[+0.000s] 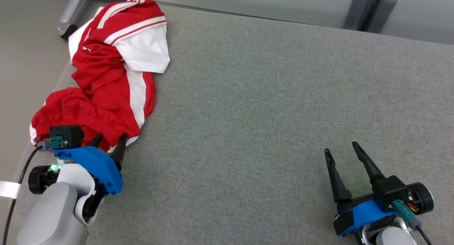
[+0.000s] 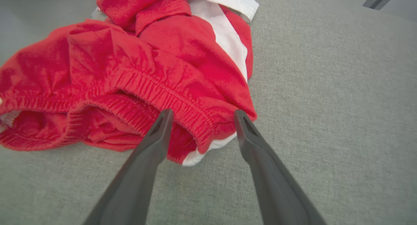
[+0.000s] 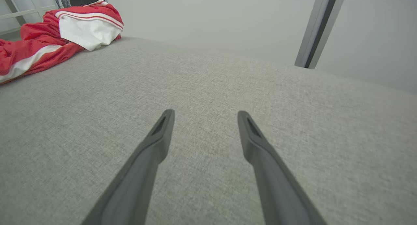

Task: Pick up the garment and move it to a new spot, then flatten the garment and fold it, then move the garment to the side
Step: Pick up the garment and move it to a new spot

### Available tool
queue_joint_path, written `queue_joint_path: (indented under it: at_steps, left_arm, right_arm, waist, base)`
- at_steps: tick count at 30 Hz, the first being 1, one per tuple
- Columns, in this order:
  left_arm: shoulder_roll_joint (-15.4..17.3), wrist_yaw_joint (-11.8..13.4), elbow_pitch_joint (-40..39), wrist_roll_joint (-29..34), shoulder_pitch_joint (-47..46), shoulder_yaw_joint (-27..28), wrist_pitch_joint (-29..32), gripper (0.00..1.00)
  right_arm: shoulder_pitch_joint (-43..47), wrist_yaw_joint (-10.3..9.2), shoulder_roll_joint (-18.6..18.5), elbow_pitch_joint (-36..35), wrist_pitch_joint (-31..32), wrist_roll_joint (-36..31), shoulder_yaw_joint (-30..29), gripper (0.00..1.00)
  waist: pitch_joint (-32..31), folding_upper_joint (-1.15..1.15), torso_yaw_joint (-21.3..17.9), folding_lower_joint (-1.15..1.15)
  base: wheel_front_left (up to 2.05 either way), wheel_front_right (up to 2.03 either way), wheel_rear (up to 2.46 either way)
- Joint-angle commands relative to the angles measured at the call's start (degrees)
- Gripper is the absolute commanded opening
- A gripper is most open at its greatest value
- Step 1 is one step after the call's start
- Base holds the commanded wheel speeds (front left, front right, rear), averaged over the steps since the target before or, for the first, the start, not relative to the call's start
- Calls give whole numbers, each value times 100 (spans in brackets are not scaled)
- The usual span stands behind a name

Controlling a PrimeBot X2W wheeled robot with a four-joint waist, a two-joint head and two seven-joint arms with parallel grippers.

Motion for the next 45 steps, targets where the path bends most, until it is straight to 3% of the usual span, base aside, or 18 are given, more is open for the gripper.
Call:
queue_joint_path:
  at_steps: [1, 9, 10, 11, 14, 20, 27, 33, 39, 45]
  left_arm:
    - [74, -4, 69, -91, -82, -36, -32, 100]
    - [34, -4, 715, -579, -330, -69, -175, 100]
    - [11, -4, 747, -636, -362, -87, -235, 95]
    - [0, -4, 776, -679, -387, -107, -288, 63]
    - [63, -4, 733, -733, -472, -246, -505, 0]
    - [429, -5, 332, -726, -669, -598, -951, 0]
    - [1255, -5, -666, -384, -974, -894, -1274, 0]
    - [1566, 40, -1528, -149, -1181, -971, -1098, 0]
    - [1529, 28, -2569, 70, -1466, -1328, -657, 0]
    - [1047, -4, -3510, 56, -1833, -1955, -379, 0]
  right_arm:
    - [-93, 1, -26, -38, -22, -43, -30, 100]
    - [-118, 1, -25, -99, -22, -139, -96, 100]
    - [-111, 1, -25, -104, -22, -141, -104, 100]
    - [-102, 1, -26, -105, -22, -140, -110, 100]
    - [-97, 1, -25, -84, -22, -118, -134, 100]
    - [-126, 1, -25, -34, -22, 29, -100, 100]
    - [-8, 1, -27, 87, -22, 359, -64, 100]
    - [74, 1, -26, 179, -22, 600, -56, 100]
    - [164, 1, -27, 269, -22, 817, -99, 100]
    - [177, 1, -23, 273, -22, 869, -409, 100]
  waist:
    - [62, 0, -12, -1]
    - [253, 0, -149, -1]
    - [255, 0, -154, -1]
    - [253, 0, -158, -1]
    - [224, 0, -153, -1]
    - [0, 0, -149, -1]
    - [-496, 0, -320, -1]
    - [-862, 0, -625, -1]
    - [-1210, 0, -1235, -1]
    - [-1296, 0, -2079, -1]
  base:
    - [0, 0, 0]
    - [0, 0, 0]
    - [0, 0, 0]
    - [0, 0, 0]
    - [0, 0, 0]
    - [0, 0, 0]
    - [0, 0, 0]
    - [0, 0, 0]
    - [0, 0, 0]
    - [0, 0, 0]
